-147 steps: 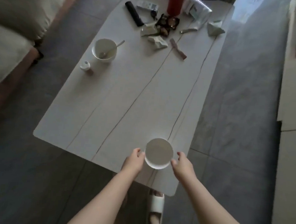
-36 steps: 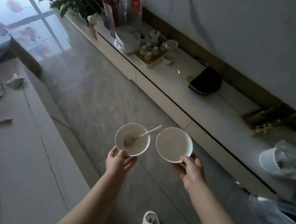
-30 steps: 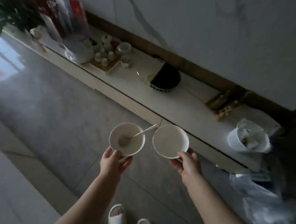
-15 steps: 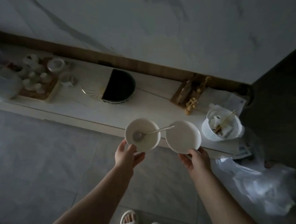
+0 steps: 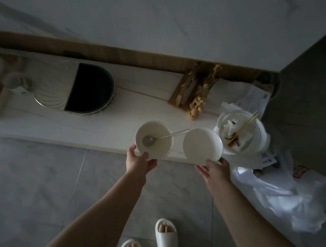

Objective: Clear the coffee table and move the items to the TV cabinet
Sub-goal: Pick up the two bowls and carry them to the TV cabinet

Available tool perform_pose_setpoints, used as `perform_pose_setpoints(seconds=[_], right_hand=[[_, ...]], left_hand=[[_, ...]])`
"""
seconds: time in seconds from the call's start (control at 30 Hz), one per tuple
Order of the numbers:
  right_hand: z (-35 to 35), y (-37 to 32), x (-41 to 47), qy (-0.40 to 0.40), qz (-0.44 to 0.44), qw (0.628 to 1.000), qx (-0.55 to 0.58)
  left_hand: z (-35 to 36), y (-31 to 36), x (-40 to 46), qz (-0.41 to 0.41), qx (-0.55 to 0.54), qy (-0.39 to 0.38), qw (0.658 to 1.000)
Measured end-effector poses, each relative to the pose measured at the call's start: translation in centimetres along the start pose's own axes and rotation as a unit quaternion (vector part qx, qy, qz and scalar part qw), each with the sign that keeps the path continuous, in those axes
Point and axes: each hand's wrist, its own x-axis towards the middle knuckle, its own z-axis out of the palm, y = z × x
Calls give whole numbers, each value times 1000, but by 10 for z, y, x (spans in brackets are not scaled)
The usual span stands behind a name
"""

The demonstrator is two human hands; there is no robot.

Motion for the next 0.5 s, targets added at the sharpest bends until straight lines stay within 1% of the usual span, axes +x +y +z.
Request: perform_pose_setpoints(seconds=[0.23,0.5], right_hand=[[9,13,45,-5,23,1000,-6],[18,14,60,-11,28,999,30]], left_hand=[[26,-16,36,-25,-6,17,1000],[41,-22,52,-22,-7,15,1000]])
